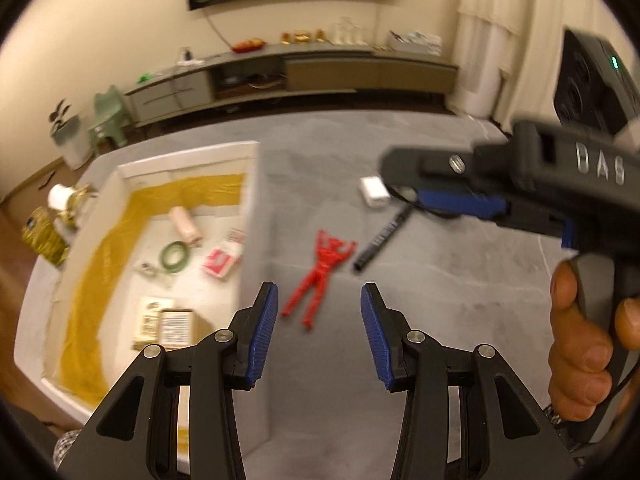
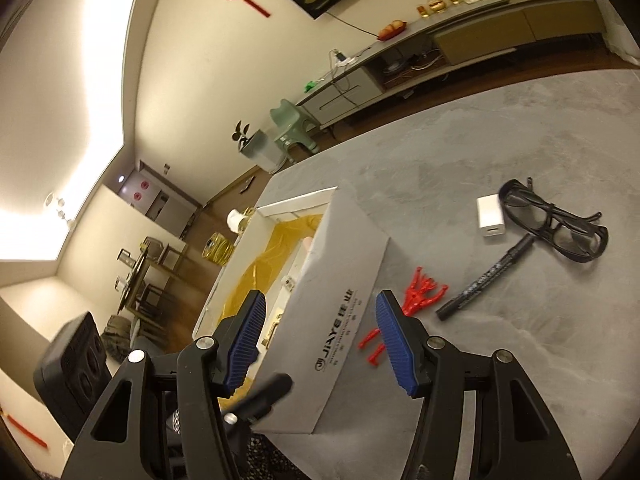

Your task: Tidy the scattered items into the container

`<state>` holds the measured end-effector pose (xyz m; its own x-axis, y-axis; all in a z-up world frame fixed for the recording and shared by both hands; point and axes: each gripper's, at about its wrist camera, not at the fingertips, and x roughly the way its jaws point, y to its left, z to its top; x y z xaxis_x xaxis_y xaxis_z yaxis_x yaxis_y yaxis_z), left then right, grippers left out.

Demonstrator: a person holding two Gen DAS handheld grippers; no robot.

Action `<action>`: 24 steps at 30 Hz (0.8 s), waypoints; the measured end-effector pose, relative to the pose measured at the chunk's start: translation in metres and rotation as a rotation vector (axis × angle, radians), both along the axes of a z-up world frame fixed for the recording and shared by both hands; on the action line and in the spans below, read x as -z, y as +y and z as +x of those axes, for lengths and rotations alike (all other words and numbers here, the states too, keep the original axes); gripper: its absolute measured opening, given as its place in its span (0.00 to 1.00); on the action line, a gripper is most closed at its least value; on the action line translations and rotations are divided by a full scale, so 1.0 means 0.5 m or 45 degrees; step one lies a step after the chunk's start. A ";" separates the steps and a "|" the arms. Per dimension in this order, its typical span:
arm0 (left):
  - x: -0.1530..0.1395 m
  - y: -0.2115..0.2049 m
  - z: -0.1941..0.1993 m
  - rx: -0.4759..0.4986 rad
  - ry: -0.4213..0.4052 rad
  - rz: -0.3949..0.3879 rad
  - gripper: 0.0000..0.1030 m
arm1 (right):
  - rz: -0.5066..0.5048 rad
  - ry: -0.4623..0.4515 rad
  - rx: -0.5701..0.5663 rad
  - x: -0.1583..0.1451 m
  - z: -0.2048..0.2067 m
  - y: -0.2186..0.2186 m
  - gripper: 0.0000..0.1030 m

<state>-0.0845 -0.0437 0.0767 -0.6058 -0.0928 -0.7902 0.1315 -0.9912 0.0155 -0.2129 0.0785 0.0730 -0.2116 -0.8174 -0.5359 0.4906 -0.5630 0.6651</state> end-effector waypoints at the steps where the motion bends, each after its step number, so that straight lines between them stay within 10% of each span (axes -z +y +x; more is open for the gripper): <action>1: 0.010 0.010 -0.008 0.013 -0.016 0.007 0.44 | 0.003 -0.010 0.012 0.004 -0.006 0.005 0.57; 24: 0.227 0.032 -0.150 0.001 -0.264 0.038 0.44 | 0.507 -0.087 0.312 0.193 -0.147 -0.005 0.57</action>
<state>-0.1595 -0.0278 -0.0368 -0.4298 -0.0671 -0.9004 0.1277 -0.9917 0.0130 -0.2866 0.0762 -0.0235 -0.3261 -0.4758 -0.8169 0.2738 -0.8746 0.4001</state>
